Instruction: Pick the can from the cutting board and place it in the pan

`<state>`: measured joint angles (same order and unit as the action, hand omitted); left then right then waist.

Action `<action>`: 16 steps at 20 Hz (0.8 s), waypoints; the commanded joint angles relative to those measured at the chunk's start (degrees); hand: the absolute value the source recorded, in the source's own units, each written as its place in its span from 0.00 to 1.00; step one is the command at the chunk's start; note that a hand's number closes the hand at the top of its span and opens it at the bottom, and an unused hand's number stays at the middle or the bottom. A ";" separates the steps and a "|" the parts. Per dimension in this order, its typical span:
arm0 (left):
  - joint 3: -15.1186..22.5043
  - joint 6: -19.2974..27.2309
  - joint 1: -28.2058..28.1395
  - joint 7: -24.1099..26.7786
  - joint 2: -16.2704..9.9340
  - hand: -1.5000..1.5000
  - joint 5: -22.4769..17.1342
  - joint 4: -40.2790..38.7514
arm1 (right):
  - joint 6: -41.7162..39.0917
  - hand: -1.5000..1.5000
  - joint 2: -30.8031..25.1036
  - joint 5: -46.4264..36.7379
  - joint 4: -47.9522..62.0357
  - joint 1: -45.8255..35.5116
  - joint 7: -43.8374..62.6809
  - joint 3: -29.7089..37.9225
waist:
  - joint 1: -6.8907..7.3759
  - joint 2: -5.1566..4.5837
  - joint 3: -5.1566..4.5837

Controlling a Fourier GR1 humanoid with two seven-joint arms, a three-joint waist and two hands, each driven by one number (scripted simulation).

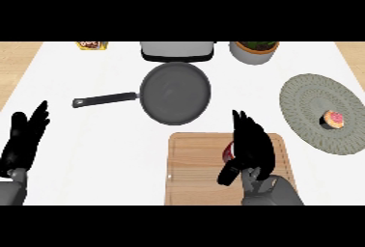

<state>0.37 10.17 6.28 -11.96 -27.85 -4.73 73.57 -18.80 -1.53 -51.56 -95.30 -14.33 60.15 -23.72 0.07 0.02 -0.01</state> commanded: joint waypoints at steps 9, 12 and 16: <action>-1.62 -0.51 -1.61 2.08 3.57 0.50 3.05 -0.16 | 1.62 0.00 1.50 0.84 5.25 -0.52 6.89 -0.12 | 0.17 0.01 0.01; -1.48 0.38 0.88 -4.12 3.11 0.50 3.85 3.87 | -1.05 0.00 1.50 -0.35 10.51 -3.54 3.60 4.56 | 0.26 0.00 0.03; -3.52 -2.40 0.19 -4.04 2.23 0.50 3.83 3.41 | 2.07 1.00 -1.08 -5.79 11.31 -0.59 -4.32 1.47 | 0.17 0.00 0.02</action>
<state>-2.16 8.32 6.93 -13.98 -25.37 -1.19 74.92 -17.98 -1.50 -53.87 -86.95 -14.75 56.71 -20.95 0.14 0.03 0.00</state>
